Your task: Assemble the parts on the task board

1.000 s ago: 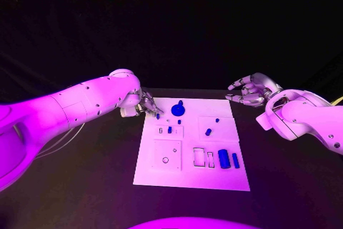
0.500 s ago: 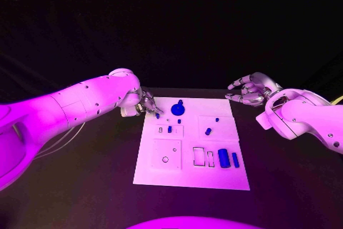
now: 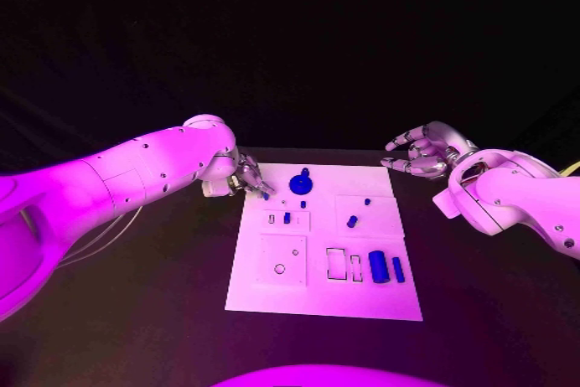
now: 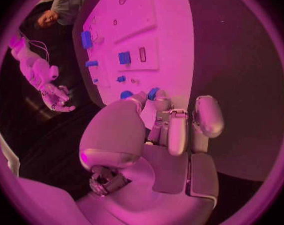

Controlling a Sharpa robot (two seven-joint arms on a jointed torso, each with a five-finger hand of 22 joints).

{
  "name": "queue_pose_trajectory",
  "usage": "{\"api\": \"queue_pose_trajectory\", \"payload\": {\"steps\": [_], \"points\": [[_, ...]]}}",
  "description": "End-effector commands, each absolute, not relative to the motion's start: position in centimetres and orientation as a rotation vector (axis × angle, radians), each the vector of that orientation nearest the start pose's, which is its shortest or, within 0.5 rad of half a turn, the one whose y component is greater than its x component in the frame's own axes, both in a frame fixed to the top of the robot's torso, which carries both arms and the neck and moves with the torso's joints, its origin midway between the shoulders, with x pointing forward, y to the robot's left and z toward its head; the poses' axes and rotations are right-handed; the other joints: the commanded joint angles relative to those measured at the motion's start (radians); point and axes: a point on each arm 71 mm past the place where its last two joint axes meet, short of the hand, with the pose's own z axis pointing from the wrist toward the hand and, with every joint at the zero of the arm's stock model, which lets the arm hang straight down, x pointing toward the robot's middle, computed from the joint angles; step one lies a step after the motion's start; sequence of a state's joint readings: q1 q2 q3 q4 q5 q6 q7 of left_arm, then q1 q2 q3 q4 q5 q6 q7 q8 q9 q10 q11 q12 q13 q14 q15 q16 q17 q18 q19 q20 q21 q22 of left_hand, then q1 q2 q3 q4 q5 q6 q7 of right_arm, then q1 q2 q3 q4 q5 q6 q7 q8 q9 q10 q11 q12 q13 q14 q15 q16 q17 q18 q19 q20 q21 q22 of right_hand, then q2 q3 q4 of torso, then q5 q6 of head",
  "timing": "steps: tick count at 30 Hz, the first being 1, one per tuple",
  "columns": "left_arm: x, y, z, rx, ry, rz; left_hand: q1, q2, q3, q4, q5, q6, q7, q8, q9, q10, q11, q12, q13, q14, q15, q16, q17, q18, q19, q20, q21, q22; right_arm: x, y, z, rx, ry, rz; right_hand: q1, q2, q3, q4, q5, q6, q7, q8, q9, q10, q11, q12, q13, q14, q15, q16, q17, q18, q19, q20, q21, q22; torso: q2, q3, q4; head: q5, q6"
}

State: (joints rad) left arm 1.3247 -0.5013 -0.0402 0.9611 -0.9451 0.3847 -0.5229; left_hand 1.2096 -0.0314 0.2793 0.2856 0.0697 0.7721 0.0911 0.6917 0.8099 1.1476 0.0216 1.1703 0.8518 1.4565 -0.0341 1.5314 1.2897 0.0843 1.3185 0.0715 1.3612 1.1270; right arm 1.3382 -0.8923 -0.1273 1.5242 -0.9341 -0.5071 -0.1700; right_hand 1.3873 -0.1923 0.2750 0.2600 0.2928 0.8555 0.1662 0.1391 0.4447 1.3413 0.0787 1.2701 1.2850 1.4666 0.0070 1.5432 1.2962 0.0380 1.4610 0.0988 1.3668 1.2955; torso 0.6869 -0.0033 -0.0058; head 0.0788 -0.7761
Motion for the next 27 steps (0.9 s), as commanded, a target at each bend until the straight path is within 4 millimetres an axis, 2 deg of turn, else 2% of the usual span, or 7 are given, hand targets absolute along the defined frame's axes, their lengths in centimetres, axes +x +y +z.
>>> {"api": "queue_pose_trajectory", "payload": {"steps": [1, 22, 27], "points": [[57.58, 20.31, -19.75, -0.303, 2.432, -0.312, -0.007, -0.013, 0.038, 0.006, 0.006, -0.002, 0.0, 0.023, 0.022, 0.012, -0.002, 0.014, 0.015, 0.085, -0.005, -0.005, 0.205, 0.005, -0.002, 0.0, 0.007, 0.02, 50.36, -24.39, -14.99, 0.443, 1.611, 0.705, -0.001, -0.014, 0.006, 0.021, 0.018, 0.002, 0.001, 0.012, -0.009, -0.016, 0.001, -0.002, -0.004, 0.081, -0.003, -0.017, 0.188, 0.013, 0.014, 0.008, -0.016, 0.145, 0.0, -0.0001, -0.0003, 0.0, 0.0], [57.73, 20.19, -19.97, -0.306, 2.428, -0.312, -0.012, -0.012, 0.037, 0.006, 0.007, -0.002, 0.0, 0.023, 0.022, 0.011, -0.001, 0.014, 0.013, 0.085, -0.005, -0.005, 0.205, 0.005, -0.002, 0.0, 0.006, 0.019, 50.36, -24.36, -14.99, 0.442, 1.612, 0.705, -0.001, -0.014, 0.006, 0.021, 0.018, 0.002, 0.001, 0.012, -0.009, -0.016, 0.001, -0.002, -0.004, 0.081, -0.003, -0.017, 0.188, 0.013, 0.014, 0.008, -0.016, 0.145, 0.002, -0.0002, -0.0014, -0.003, -0.002], [57.7, 20.12, -20.06, -0.301, 2.435, -0.313, -0.009, -0.009, 0.042, 0.003, 0.009, -0.004, 0.0, 0.022, 0.022, 0.009, -0.002, 0.012, 0.011, 0.085, -0.005, -0.005, 0.205, 0.006, -0.003, 0.001, 0.006, 0.019, 50.35, -24.36, -14.99, 0.442, 1.613, 0.706, -0.002, -0.014, 0.007, 0.022, 0.018, 0.002, 0.001, 0.013, -0.009, -0.015, 0.001, -0.001, -0.003, 0.081, -0.003, -0.017, 0.189, 0.013, 0.013, 0.008, -0.017, 0.144, 0.0, -0.0001, 0.0001, -0.005, -0.006]]}}
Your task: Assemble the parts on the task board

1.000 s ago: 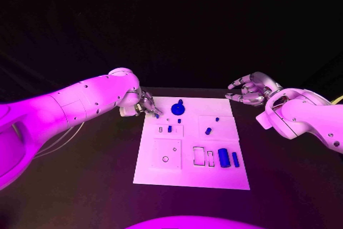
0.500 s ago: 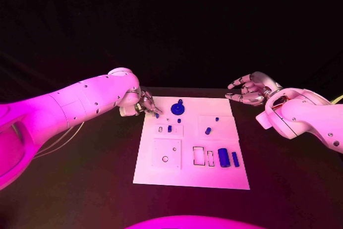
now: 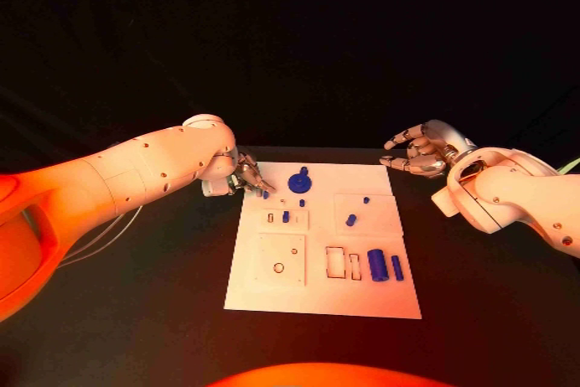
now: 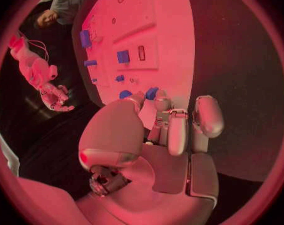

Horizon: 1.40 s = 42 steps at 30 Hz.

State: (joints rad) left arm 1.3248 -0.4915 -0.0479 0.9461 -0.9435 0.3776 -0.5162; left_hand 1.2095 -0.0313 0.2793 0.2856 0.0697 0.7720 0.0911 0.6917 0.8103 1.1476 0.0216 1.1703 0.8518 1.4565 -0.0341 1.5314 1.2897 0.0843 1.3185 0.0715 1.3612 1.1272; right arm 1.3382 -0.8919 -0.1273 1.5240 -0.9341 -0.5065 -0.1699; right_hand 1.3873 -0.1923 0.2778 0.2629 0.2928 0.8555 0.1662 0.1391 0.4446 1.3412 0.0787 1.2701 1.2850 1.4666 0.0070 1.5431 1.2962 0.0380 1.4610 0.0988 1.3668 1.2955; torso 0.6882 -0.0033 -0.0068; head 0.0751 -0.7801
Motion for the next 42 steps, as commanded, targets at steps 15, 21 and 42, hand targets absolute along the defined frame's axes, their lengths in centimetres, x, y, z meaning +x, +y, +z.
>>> {"api": "queue_pose_trajectory", "payload": {"steps": [15, 21, 42], "points": [[57.7, 20.2, -20.0, -0.348, 2.416, -0.369, 0.073, -0.014, 0.383, -0.102, 0.01, -0.028, -0.003, 0.048, 0.047, 0.014, -0.006, 0.011, 0.007, 0.086, -0.009, -0.002, 0.208, 0.005, -0.003, -0.003, 0.007, 0.027, 50.4, -24.4, -15.0, 0.441, 1.614, 0.705, -0.003, -0.014, 0.005, 0.019, 0.018, 0.003, 0.001, 0.013, -0.009, -0.013, 0.001, 0.001, -0.001, 0.081, -0.003, -0.017, 0.189, 0.012, 0.014, 0.008, -0.016, 0.145, -0.001, 0.0003, 0.0003, -0.001, -0.002], [57.7, 20.2, -20.0, -0.357, 2.418, -0.382, 0.019, -0.027, 0.5, -0.154, 0.009, -0.037, 0.001, 0.065, 0.064, 0.011, -0.003, 0.007, -0.004, 0.084, -0.006, -0.004, 0.204, 0.005, -0.005, -0.001, 0.006, 0.027, 50.4, -24.4, -15.0, 0.441, 1.615, 0.705, -0.003, -0.014, 0.005, 0.019, 0.018, 0.003, 0.001, 0.013, -0.009, -0.013, 0.001, 0.001, -0.001, 0.081, -0.003, -0.017, 0.189, 0.012, 0.014, 0.008, -0.016, 0.145, -0.002, 0.0001, 0.0012, 0.0, -0.002], [56.5, 20.6, -19.7, -0.476, 2.422, -0.496, -0.139, -0.076, 0.681, -0.301, 0.146, 0.008, -0.012, 0.1, 0.087, 0.081, -0.019, 0.042, 0.049, 0.1, -0.02, 0.017, 0.24, -0.003, 0.029, -0.013, 0.034, 0.077, 50.4, -24.7, -15.0, 0.445, 1.615, 0.698, -0.003, -0.015, 0.007, 0.019, 0.018, 0.004, 0.0, 0.015, -0.009, -0.012, 0.001, 0.002, -0.001, 0.081, -0.004, -0.017, 0.188, 0.012, 0.014, 0.007, -0.017, 0.145, -0.004, 0.0011, 0.0025, 0.006, -0.002]]}}
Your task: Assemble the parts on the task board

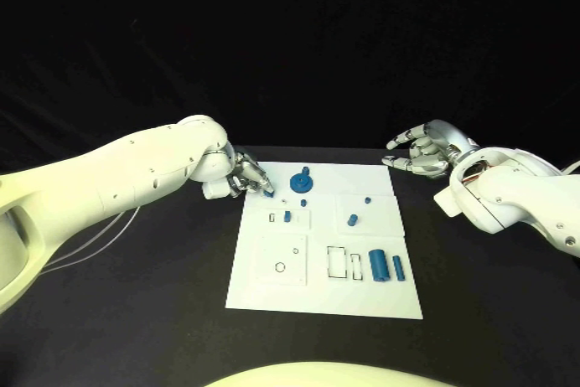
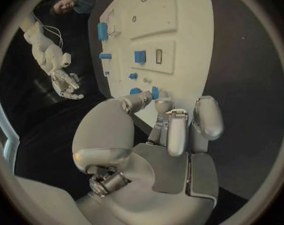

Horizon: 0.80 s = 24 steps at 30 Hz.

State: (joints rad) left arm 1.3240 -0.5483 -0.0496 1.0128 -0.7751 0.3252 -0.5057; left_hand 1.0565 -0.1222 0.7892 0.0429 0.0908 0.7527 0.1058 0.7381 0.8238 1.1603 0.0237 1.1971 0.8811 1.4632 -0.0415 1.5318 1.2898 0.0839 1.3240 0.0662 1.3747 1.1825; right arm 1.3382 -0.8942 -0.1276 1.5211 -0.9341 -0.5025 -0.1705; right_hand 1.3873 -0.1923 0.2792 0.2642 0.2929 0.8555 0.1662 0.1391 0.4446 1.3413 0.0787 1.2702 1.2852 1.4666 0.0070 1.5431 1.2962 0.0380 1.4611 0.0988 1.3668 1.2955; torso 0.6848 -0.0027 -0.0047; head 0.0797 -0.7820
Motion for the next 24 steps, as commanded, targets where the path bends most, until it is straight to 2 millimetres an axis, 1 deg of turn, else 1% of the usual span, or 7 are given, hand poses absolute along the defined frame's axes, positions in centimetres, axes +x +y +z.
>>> {"api": "queue_pose_trajectory", "payload": {"steps": [1, 3, 9, 12, 15, 19, 24], "points": [[56.4, 20.6, -19.6, -0.477, 2.419, -0.502, 0.003, 0.011, 0.173, -0.065, 0.151, 0.034, -0.031, 0.055, 0.073, 0.079, -0.024, 0.018, 0.027, 0.094, -0.016, 0.018, 0.242, -0.004, 0.028, -0.01, 0.025, 0.029, 50.4, -24.7, -15.0, 0.445, 1.615, 0.698, -0.003, -0.015, 0.006, 0.018, 0.018, 0.004, 0.0, 0.015, -0.009, -0.012, 0.001, 0.002, -0.001, 0.081, -0.004, -0.017, 0.188, 0.013, 0.014, 0.007, -0.017, 0.145, -0.002, 0.0005, 0.0013, 0.002, -0.001], [56.1, 20.5, -19.5, -0.478, 2.409, -0.51, -0.012, 0.005, 0.175, -0.075, 0.191, 0.045, -0.035, 0.057, 0.073, 0.093, -0.029, 0.023, 0.037, 0.095, -0.02, 0.018, 0.243, -0.007, 0.036, -0.015, 0.031, 0.04, 50.4, -24.7, -15.0, 0.446, 1.615, 0.697, -0.003, -0.015, 0.006, 0.018, 0.018, 0.004, 0.0, 0.015, -0.009, -0.012, 0.001, 0.002, -0.001, 0.081, -0.004, -0.017, 0.188, 0.013, 0.014, 0.007, -0.017, 0.145, 0.0, 0.0005, 0.0009, 0.003, 0.0], [55.4, 20.2, -19.3, -0.467, 2.387, -0.516, -0.038, -0.002, 0.176, -0.093, 0.266, 0.066, -0.045, 0.061, 0.073, 0.125, -0.038, 0.038, 0.068, 0.096, -0.029, 0.018, 0.243, -0.012, 0.052, -0.023, 0.044, 0.064, 50.4, -24.8, -15.1, 0.447, 1.615, 0.694, -0.003, -0.015, 0.006, 0.018, 0.018, 0.004, 0.0, 0.015, -0.009, -0.012, 0.001, 0.002, -0.001, 0.081, -0.004, -0.017, 0.188, 0.013, 0.014, 0.007, -0.017, 0.145, -0.001, 0.0003, 0.0014, 0.006, -0.001], [55.0, 20.2, -19.4, -0.451, 2.385, -0.511, -0.043, -0.004, 0.176, -0.096, 0.279, 0.071, -0.047, 0.062, 0.073, 0.131, -0.04, 0.04, 0.074, 0.096, -0.031, 0.018, 0.244, -0.013, 0.056, -0.025, 0.046, 0.07, 50.4, -24.8, -15.1, 0.448, 1.615, 0.693, -0.003, -0.015, 0.006, 0.018, 0.018, 0.004, 0.0, 0.015, -0.009, -0.012, 0.001, 0.002, -0.001, 0.081, -0.004, -0.017, 0.188, 0.013, 0.014, 0.007, -0.017, 0.145, -0.001, 0.0008, 0.0021, 0.006, -0.002], [54.5, 20.1, -19.6, -0.428, 2.39, -0.501, -0.056, -0.007, 0.175, -0.103, 0.312, 0.083, -0.052, 0.065, 0.074, 0.146, -0.045, 0.048, 0.089, 0.098, -0.034, 0.021, 0.249, -0.015, 0.062, -0.029, 0.051, 0.079, 50.4, -24.9, -15.1, 0.449, 1.616, 0.692, -0.003, -0.015, 0.006, 0.018, 0.018, 0.004, 0.0, 0.015, -0.009, -0.012, 0.001, 0.002, -0.001, 0.081, -0.004, -0.017, 0.188, 0.013, 0.014, 0.007, -0.017, 0.145, -0.001, 0.0013, 0.0013, 0.01, -0.003], [53.9, 19.8, -19.8, -0.373, 2.391, -0.475, -0.064, -0.008, 0.172, -0.104, 0.327, 0.092, -0.056, 0.068, 0.074, 0.152, -0.048, 0.051, 0.095, 0.099, -0.037, 0.023, 0.252, -0.016, 0.065, -0.031, 0.054, 0.085, 50.4, -24.9, -15.2, 0.45, 1.616, 0.691, -0.003, -0.015, 0.006, 0.018, 0.018, 0.004, 0.0, 0.015, -0.009, -0.012, 0.001, 0.002, -0.001, 0.081, -0.004, -0.017, 0.188, 0.013, 0.014, 0.007, -0.017, 0.145, 0.0, 0.0005, 0.0014, 0.013, -0.004], [53.4, 19.6, -20.1, -0.326, 2.39, -0.451, -0.069, -0.007, 0.17, -0.103, 0.332, 0.098, -0.058, 0.072, 0.075, 0.158, -0.05, 0.054, 0.102, 0.099, -0.038, 0.024, 0.254, -0.017, 0.067, -0.032, 0.056, 0.088, 50.4, -25.0, -15.2, 0.45, 1.616, 0.691, -0.003, -0.015, 0.006, 0.018, 0.018, 0.004, 0.0, 0.015, -0.009, -0.012, 0.001, 0.002, -0.001, 0.081, -0.004, -0.017, 0.188, 0.013, 0.014, 0.007, -0.017, 0.145, 0.0, -0.0008, 0.001, 0.014, -0.005]]}}
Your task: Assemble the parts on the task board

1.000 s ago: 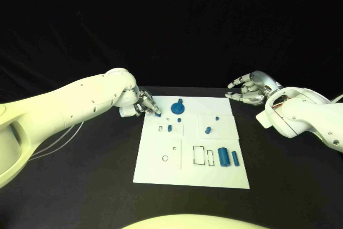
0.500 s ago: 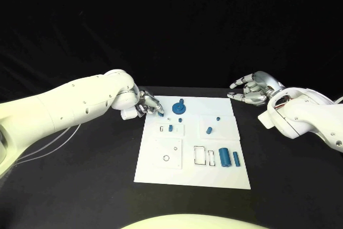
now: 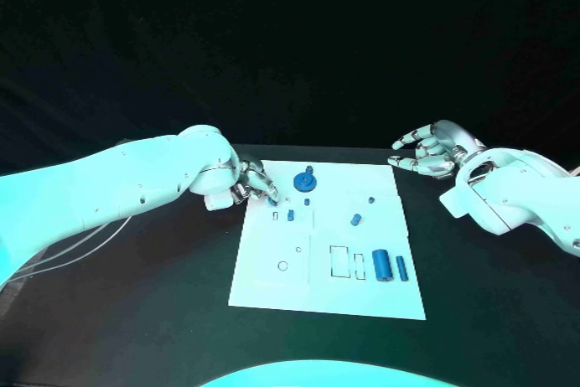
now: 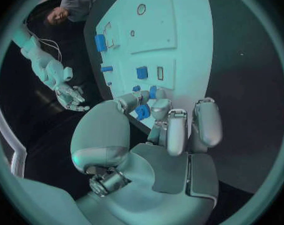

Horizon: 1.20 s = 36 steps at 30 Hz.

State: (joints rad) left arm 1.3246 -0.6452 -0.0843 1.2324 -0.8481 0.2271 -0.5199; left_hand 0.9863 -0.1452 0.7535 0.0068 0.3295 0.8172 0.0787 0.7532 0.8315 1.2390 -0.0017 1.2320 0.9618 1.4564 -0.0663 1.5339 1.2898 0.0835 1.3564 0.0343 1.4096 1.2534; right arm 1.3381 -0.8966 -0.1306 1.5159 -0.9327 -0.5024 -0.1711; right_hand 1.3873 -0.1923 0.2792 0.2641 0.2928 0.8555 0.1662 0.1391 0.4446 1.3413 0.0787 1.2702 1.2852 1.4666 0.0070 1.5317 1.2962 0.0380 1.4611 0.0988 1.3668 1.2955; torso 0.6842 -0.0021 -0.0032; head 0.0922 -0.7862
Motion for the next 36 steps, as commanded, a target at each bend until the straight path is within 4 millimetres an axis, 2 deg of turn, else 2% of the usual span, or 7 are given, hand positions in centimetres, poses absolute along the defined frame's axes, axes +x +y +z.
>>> {"api": "queue_pose_trajectory", "payload": {"steps": [1, 5, 13, 19, 36], "points": [[53.2, 19.5, -20.1, -0.317, 2.39, -0.448, 0.001, 0.016, 0.205, -0.067, 0.094, 0.034, -0.031, 0.057, 0.068, 0.08, -0.024, 0.019, 0.021, 0.106, -0.013, 0.022, 0.254, -0.016, 0.035, 0.0, 0.021, 0.017, 50.4, -25.0, -15.2, 0.45, 1.616, 0.691, -0.003, -0.014, 0.006, 0.018, 0.018, 0.004, 0.0, 0.015, -0.009, -0.012, 0.001, 0.002, -0.001, 0.081, -0.004, -0.006, 0.188, 0.012, 0.014, 0.007, -0.017, 0.145, 0.001, -0.0016, 0.0001, 0.002, -0.002], [52.8, 19.3, -20.3, -0.288, 2.393, -0.438, -0.001, 0.016, 0.204, -0.068, 0.097, 0.039, -0.034, 0.06, 0.069, 0.085, -0.026, 0.023, 0.027, 0.107, -0.014, 0.024, 0.257, -0.017, 0.038, -0.001, 0.023, 0.022, 50.4, -25.0, -15.2, 0.45, 1.617, 0.691, -0.003, -0.014, 0.006, 0.018, 0.018, 0.004, 0.0, 0.015, -0.009, -0.012, 0.001, 0.002, -0.001, 0.081, -0.004, -0.006, 0.188, 0.012, 0.014, 0.007, -0.017, 0.145, 0.001, -0.0006, -0.0017, 0.004, -0.002], [52.3, 18.9, -20.7, -0.242, 2.382, -0.421, -0.002, 0.016, 0.204, -0.068, 0.098, 0.041, -0.035, 0.061, 0.069, 0.087, -0.027, 0.024, 0.029, 0.108, -0.015, 0.025, 0.259, -0.018, 0.04, -0.001, 0.025, 0.025, 50.4, -24.9, -15.3, 0.449, 1.618, 0.693, -0.005, -0.016, 0.007, 0.018, 0.019, 0.005, 0.0, 0.016, -0.009, -0.012, 0.0, 0.002, -0.002, 0.081, -0.004, -0.006, 0.188, 0.013, 0.014, 0.007, -0.018, 0.144, 0.003, -0.0024, -0.0018, 0.004, -0.002], [52.0, 18.6, -20.9, -0.211, 2.375, -0.41, -0.002, 0.016, 0.203, -0.068, 0.099, 0.042, -0.035, 0.061, 0.07, 0.087, -0.027, 0.024, 0.03, 0.108, -0.015, 0.025, 0.259, -0.018, 0.04, -0.002, 0.025, 0.025, 50.4, -24.9, -15.3, 0.449, 1.619, 0.693, -0.005, -0.016, 0.008, 0.018, 0.02, 0.005, 0.0, 0.016, -0.009, -0.013, 0.0, 0.001, -0.003, 0.081, -0.004, -0.007, 0.187, 0.013, 0.013, 0.007, -0.019, 0.144, 0.003, -0.0011, -0.0026, 0.005, -0.004], [51.6, 18.6, -21.4, -0.17, 2.383, -0.388, -0.003, 0.016, 0.204, -0.07, 0.1, 0.043, -0.036, 0.062, 0.07, 0.089, -0.028, 0.024, 0.03, 0.108, -0.016, 0.025, 0.259, -0.018, 0.041, -0.002, 0.026, 0.028, 50.4, -25.0, -15.4, 0.45, 1.62, 0.692, -0.005, -0.016, 0.008, 0.018, 0.02, 0.005, 0.0, 0.016, -0.009, -0.013, 0.0, 0.001, -0.003, 0.081, -0.004, -0.007, 0.187, 0.013, 0.013, 0.007, -0.019, 0.144, 0.003, -0.0008, -0.0027, 0.004, -0.009]]}}
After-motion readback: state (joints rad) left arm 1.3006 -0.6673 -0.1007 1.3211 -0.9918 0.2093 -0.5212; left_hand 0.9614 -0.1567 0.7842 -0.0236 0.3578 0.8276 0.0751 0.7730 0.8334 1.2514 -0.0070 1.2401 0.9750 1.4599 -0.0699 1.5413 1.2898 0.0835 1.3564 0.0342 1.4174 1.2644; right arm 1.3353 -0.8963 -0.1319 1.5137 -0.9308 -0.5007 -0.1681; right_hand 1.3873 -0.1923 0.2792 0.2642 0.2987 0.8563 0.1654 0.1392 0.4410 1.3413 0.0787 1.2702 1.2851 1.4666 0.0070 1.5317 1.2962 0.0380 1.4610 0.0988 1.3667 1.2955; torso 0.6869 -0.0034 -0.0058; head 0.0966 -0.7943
